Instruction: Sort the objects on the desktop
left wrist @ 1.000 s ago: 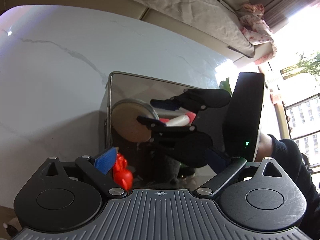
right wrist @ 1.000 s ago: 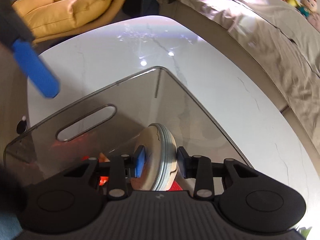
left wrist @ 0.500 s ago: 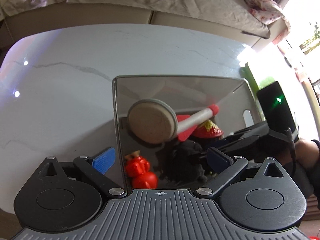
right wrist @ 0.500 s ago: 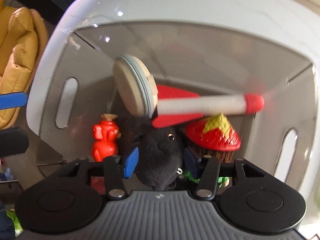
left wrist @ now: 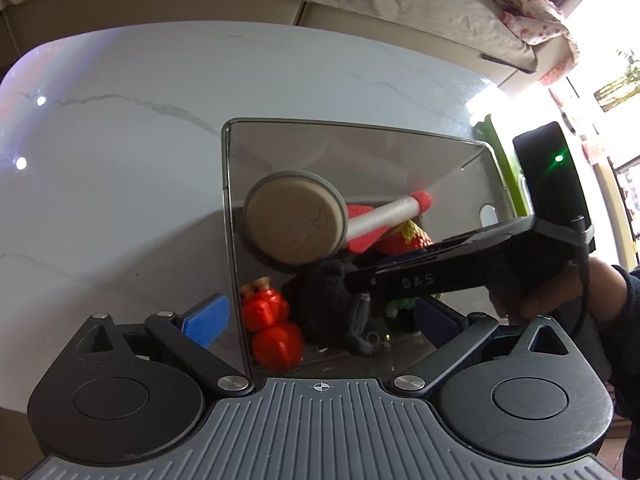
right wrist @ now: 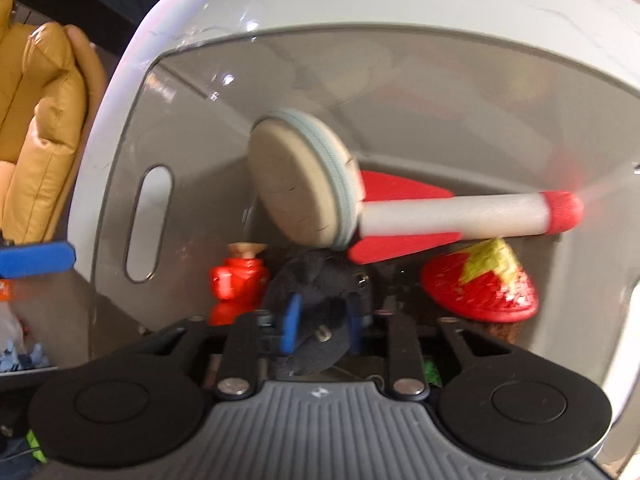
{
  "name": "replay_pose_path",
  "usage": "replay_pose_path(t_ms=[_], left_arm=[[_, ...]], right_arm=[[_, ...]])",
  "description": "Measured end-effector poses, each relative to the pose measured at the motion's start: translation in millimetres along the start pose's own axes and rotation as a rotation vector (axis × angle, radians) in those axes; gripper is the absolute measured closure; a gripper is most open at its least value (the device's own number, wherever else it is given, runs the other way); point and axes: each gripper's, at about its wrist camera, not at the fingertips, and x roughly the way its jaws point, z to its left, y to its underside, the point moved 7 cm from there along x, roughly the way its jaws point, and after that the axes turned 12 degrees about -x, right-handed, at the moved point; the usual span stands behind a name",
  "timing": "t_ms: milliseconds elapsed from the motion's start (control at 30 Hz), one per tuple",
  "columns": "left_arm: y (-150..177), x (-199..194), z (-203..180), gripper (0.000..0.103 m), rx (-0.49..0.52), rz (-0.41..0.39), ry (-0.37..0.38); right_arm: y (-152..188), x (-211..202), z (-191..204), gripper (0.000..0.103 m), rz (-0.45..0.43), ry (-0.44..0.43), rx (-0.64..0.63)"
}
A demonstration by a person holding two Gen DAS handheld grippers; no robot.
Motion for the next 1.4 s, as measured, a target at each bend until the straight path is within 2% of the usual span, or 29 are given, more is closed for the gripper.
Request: replay_pose_path(t_ms=[33,100,167,233,333,367,433,467,600,700,733,767,800,900,967,1033,1100,1167,1267,1333,1400], left_arm=[[-0.1,-0.7,0.4,0.001,-0.001,-0.002,-0.001],[-1.1,-2.0,1.1,0.001,-0.002,-0.007,0.001],[-3.2,-3.2,-0.2,0.001,-0.01,-0.013,0.012],[-6.1,-0.3,-6.0,0.0,-0.02,-0.01,0.033],[-8.7,5.4,-17.3,0.0,-0.033,0.005,0.072],[-8.0,8.8,-21.8,0.0,-0.033,0.017,0.079],[-6.4,14.9,-29.5,0.0,-0.035,0.037,0.084],[-5.0,17.2,-32.8,0.0,-0.031,0.043,0.083],[-0.8,16.4,-38.7,0.0,-0.019,0.036,0.085],[0.2,14.7,-35.5,0.0,-0.03,0.034,0.085],[0.7,14.6,-34.1,0.0,-0.033,0.035,0.085],[1.3,14.6,-32.8,0.0,-0.036,0.036,0.086],[2.0,14.7,-31.4,0.0,-0.038,0.037,0.087],[2.9,17.9,-29.9,0.0,-0.045,0.046,0.094],[2.5,21.4,-31.3,0.0,-0.05,0.053,0.099],[2.0,24.6,-33.5,0.0,-0.052,0.06,0.106],[1.3,27.3,-33.5,0.0,-0.06,0.068,0.113],[0.6,29.5,-31.1,0.0,-0.076,0.077,0.118],[-1.4,32.1,-24.4,0.0,-0.108,0.088,0.12],[-4.0,35.6,-22.4,0.0,-0.133,0.098,0.124],[-9.7,42.4,-26.4,0.0,-0.173,0.116,0.161]], right_arm=[[0.9,-7.6,-3.3,0.054,-0.021,-0.006,0.017],[5.3,-26.5,-8.9,0.053,-0.048,0.054,-0.007],[10.8,-45.4,-13.2,0.042,-0.07,0.15,-0.074],[17.0,-56.3,-20.9,0.032,-0.052,0.262,-0.131],[23.5,-54.0,-34.7,0.032,0.018,0.304,-0.131],[26.8,-49.5,-41.0,0.027,0.029,0.312,-0.127],[23.7,-43.1,-40.4,0.026,0.015,0.379,-0.189],[22.2,-37.3,-38.6,0.025,0.021,0.409,-0.213],[13.8,-15.6,-38.2,0.03,0.055,0.353,-0.196],[11.1,-5.7,-41.3,0.026,0.083,0.408,-0.217],[11.3,-3.5,-43.7,0.028,0.093,0.434,-0.225],[11.8,-3.7,-46.2,0.041,0.094,0.467,-0.236],[12.6,-5.7,-47.2,0.047,0.091,0.487,-0.257],[19.1,-16.8,-49.8,0.049,0.096,0.46,-0.27],[23.6,-24.9,-54.1,0.062,0.103,0.481,-0.277],[27.3,-30.6,-60.0,0.066,0.109,0.495,-0.267],[28.8,-33.7,-63.8,0.065,0.101,0.479,-0.244],[26.4,-33.8,-64.8,0.056,0.075,0.452,-0.198],[25.2,-59.3,-62.7,0.05,-0.035,0.383,-0.141],[27.8,-85.0,-59.0,0.045,-0.155,0.341,-0.113],[33.6,-116.4,-60.3,0.038,-0.287,0.279,-0.071]])
